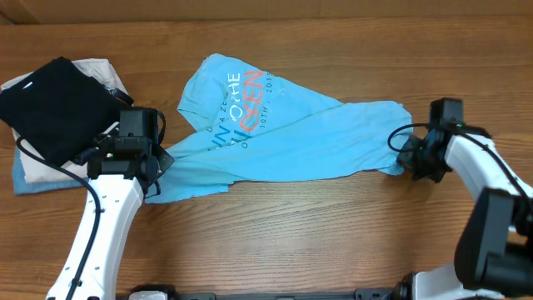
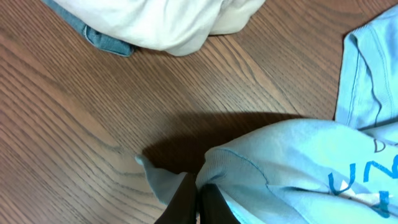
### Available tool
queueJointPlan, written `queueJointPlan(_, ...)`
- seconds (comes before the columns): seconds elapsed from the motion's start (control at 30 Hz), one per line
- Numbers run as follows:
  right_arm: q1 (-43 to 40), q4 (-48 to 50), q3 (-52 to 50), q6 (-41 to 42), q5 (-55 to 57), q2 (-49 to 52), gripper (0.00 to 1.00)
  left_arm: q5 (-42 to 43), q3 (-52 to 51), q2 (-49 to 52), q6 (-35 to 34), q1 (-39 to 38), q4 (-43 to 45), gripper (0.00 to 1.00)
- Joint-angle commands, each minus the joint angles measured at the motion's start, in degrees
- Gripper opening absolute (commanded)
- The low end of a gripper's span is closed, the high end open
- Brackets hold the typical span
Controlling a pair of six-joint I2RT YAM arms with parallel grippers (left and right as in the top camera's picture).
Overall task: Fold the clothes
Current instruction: 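Lift the T-shirt with both grippers and swing it forward to flatten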
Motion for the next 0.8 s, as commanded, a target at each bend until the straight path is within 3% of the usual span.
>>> queueJointPlan(0.0,0.11,-4.68,7.23,-0.15,0.33,-6.64,0.04,-0.76,0.96,-0.52,4.79,0.09,0.2,0.04)
queueJointPlan(0.2,0.11,-15.5,15.78,-0.5,0.28,-12.66,0.04,-0.74,7.8,-3.13,8.55,0.09,-4.02,0.04)
queueJointPlan(0.5,0.11,-28.89,32.94,-3.41,-0.31,-22.62,0.04,0.2,26.67,-11.15,16.22,0.11,-13.25,0.04)
queueJointPlan(0.77,0.11,-37.81,51.54,-3.72,2.47,-30.38,0.04,0.07,40.63,-17.14,17.66,0.11,-21.62,0.04)
